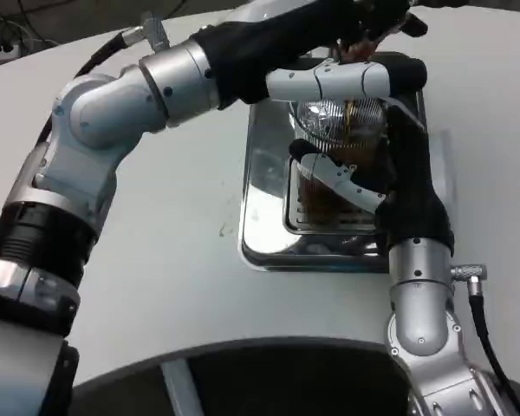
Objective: Grasp the cup under the faucet to collect the drink, then remove the cup.
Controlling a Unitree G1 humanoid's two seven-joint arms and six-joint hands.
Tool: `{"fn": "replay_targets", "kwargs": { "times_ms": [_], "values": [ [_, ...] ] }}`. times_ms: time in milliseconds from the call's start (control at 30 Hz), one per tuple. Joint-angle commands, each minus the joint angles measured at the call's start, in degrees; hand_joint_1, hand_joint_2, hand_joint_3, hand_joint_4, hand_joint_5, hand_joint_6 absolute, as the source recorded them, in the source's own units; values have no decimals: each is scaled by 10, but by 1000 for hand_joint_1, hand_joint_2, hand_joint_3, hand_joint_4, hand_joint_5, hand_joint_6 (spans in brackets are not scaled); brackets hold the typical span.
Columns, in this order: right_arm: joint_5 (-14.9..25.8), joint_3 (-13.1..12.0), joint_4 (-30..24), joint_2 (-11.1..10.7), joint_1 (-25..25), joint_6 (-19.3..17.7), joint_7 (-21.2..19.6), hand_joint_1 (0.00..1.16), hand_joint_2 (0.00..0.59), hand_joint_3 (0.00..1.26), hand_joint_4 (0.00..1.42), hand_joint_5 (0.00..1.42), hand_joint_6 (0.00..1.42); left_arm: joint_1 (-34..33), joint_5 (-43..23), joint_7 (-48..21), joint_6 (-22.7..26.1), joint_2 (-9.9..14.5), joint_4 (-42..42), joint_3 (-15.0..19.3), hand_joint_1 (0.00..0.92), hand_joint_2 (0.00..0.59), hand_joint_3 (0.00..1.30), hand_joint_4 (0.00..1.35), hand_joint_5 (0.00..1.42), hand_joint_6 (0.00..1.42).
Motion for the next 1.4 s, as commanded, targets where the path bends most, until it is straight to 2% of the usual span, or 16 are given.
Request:
{"fn": "replay_targets", "kwargs": {
  "times_ms": [33,233,633,967,1400],
  "values": [
    [-8,8,18,11,13,1,-14,851,259,411,516,606,461,25,12,-7,-8,3,6,-6,0,106,111,50,147,95],
    [-12,7,21,12,13,-3,-24,854,259,438,547,641,492,29,-3,8,-21,-1,2,10,0,102,99,50,158,106],
    [-18,8,8,11,19,-2,-30,875,253,464,562,673,524,30,-47,33,-49,-18,-22,66,0,96,76,79,218,166],
    [-27,10,-25,14,35,8,-31,883,255,471,577,688,529,34,-71,26,-37,-18,-66,81,0,95,94,105,246,186],
    [-32,10,-60,14,52,13,-33,897,231,498,600,726,578,68,-110,16,-6,-3,-160,95,0,94,127,157,285,219]
  ]
}}
